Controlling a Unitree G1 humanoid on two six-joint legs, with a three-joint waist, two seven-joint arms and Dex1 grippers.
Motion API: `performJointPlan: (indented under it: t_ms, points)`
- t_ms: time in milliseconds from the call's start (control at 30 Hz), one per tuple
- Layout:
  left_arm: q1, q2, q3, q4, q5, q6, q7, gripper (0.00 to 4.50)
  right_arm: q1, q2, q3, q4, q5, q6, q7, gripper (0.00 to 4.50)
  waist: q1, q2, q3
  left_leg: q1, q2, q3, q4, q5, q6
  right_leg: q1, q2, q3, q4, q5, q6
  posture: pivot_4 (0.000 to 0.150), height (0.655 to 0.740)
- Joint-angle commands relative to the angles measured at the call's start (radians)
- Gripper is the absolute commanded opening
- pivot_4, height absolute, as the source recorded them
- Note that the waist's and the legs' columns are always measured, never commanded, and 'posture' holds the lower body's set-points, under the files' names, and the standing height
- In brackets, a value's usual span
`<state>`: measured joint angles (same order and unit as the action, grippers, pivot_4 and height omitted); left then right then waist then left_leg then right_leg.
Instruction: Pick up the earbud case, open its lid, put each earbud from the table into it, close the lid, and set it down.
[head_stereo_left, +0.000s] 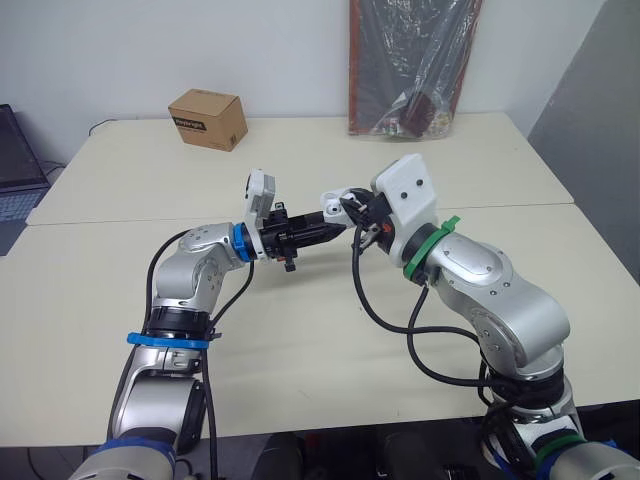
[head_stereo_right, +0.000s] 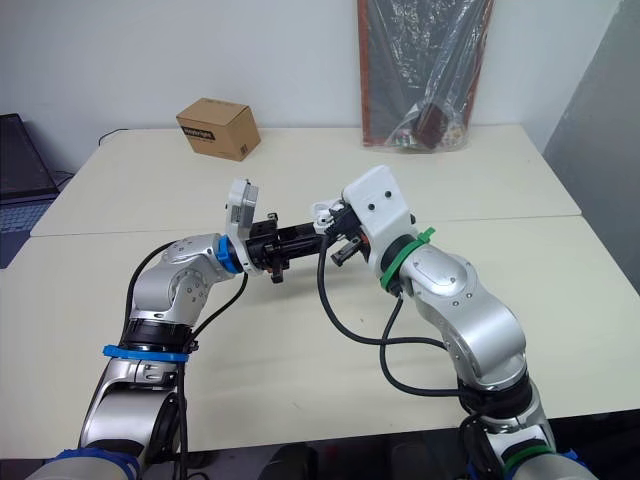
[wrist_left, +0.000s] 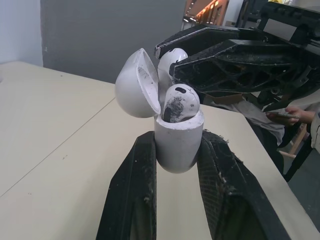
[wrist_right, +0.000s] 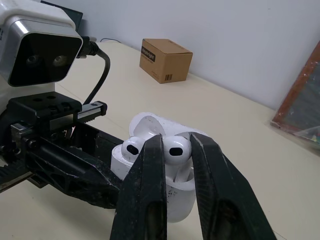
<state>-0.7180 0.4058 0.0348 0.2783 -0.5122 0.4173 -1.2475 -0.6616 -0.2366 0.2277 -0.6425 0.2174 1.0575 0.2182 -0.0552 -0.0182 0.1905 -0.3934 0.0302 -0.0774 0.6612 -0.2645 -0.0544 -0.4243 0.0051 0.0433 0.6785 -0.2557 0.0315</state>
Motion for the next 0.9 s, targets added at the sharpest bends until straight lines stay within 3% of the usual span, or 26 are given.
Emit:
performJointPlan:
  t_ms: [33,167,567,833,900]
  points:
    - [-0.041,-0.009,0.029,-0.097,-0.056,-0.012,-0.001,0.79,-0.016,-0.017,0.021,-0.003,-0.008,0.037,0.004,0.36,0.000,0.000,0.000,0.000,0.000,0.000,0.000,0.000,0.000,0.000,0.000,0.000,0.000,0.000,0.000,0.150,0.7400]
    - [-0.039,-0.009,0.029,-0.109,-0.054,-0.016,0.008,0.79,-0.022,-0.022,0.025,-0.007,-0.008,0.055,0.001,0.36,0.000,0.000,0.000,0.000,0.000,0.000,0.000,0.000,0.000,0.000,0.000,0.000,0.000,0.000,0.000,0.150,0.7400]
    - [0.000,0.011,0.025,-0.134,-0.057,-0.005,-0.011,0.79,-0.002,-0.009,-0.038,-0.018,0.018,0.020,0.030,4.48,0.001,0.000,0.000,0.000,0.000,0.000,0.000,0.000,0.000,0.000,0.000,0.000,0.000,0.000,0.000,0.150,0.7400]
    - [0.010,0.025,0.013,-0.089,-0.037,-0.022,-0.045,0.79,0.019,0.025,-0.244,-0.046,0.286,0.046,0.198,4.48,0.001,0.000,0.000,0.000,0.000,0.000,0.000,0.000,0.000,0.000,0.000,0.000,-0.001,0.000,0.000,0.150,0.7400]
    - [0.011,0.028,0.011,-0.079,-0.032,-0.028,-0.056,0.79,0.002,0.009,-0.276,-0.047,0.342,0.072,0.218,4.11,0.001,0.000,0.000,0.000,0.000,0.000,0.000,0.000,0.000,0.000,0.000,0.000,0.000,0.000,0.000,0.150,0.7400]
